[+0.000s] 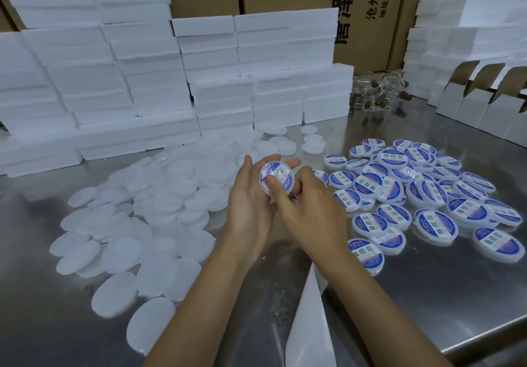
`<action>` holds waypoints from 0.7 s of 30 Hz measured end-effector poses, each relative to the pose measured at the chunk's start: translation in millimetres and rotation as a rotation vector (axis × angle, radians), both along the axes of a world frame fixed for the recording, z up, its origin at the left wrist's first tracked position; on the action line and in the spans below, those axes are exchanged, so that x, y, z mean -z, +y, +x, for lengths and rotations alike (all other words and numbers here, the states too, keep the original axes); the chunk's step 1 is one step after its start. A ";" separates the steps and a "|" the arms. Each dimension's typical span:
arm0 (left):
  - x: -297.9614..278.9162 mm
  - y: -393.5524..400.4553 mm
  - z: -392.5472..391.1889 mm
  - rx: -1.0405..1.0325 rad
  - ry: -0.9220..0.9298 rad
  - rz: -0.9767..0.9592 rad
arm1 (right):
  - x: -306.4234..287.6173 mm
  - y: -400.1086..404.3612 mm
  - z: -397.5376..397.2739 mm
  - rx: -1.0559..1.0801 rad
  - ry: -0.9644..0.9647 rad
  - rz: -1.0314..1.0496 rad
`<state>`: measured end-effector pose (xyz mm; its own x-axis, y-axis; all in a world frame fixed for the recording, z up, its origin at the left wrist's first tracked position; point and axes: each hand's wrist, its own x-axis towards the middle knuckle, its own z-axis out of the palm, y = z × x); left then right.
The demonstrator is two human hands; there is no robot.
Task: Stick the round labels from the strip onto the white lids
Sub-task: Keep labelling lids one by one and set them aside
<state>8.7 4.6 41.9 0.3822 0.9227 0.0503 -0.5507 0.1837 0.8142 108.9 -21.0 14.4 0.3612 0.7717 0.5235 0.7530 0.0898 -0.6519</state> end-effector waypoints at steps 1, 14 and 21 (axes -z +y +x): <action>-0.5 0.1 -0.5 -0.001 0.006 0.011 | 0.4 0.9 0.6 -0.009 0.025 0.012; 4.4 5.8 -6.2 -0.256 0.344 0.213 | 0.4 5.9 -1.8 -0.279 0.218 0.021; 9.9 7.0 -4.5 -0.020 0.305 0.266 | -26.4 12.4 34.8 -0.236 0.361 -0.076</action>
<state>4.3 11.6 32.1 0.3989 0.9001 0.1750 -0.2775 -0.0633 0.9586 143.7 -8.6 40.8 0.3198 0.8863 0.3350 0.4402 0.1741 -0.8808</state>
